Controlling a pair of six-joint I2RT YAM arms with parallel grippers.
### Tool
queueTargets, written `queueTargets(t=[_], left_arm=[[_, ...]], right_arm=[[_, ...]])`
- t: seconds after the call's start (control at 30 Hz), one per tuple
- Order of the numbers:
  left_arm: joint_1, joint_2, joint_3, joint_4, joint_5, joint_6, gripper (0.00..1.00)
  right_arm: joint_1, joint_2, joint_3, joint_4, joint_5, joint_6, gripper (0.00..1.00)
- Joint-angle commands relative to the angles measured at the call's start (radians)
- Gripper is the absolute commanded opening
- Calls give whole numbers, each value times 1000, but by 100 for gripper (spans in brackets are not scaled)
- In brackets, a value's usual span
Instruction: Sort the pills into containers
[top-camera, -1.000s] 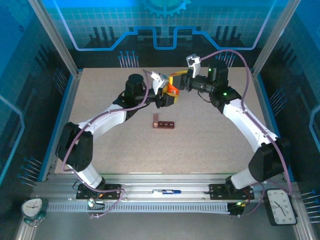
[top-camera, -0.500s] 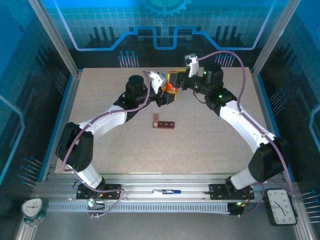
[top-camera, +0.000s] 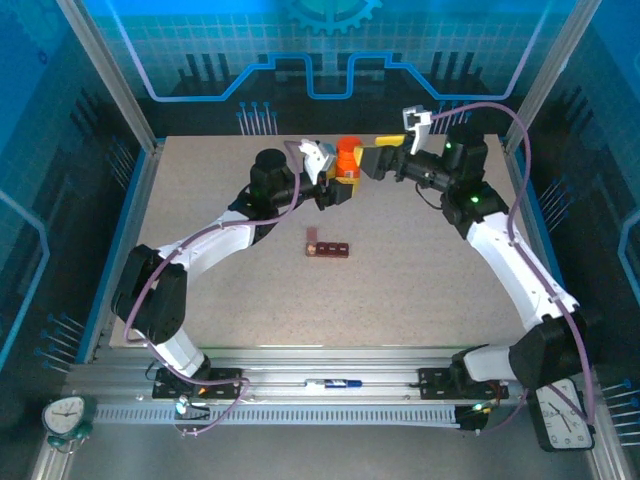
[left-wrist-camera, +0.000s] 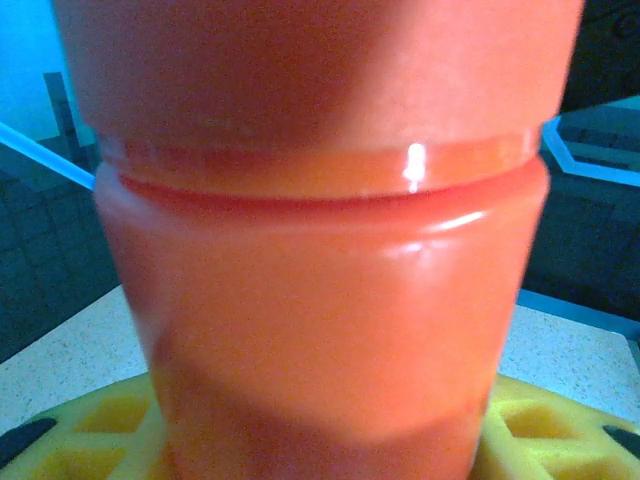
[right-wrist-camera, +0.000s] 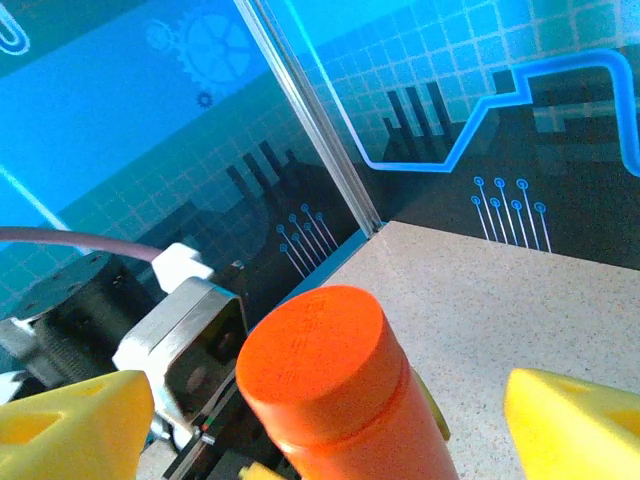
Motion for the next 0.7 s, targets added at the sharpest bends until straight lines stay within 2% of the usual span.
queueTargets(t=[0.0,0.3,0.67], left_arm=[[0,-31,48,16,56,-5,0],[11,-22,109,-100,175,-5,0],[12,-7,129,-126,216,-21,0]], right_arm=[[-38,7,-21,16,-112,-8,91],[-50,86,51,-124,-264,-169,92],[-18,117,76,-117,-273,-172,89]])
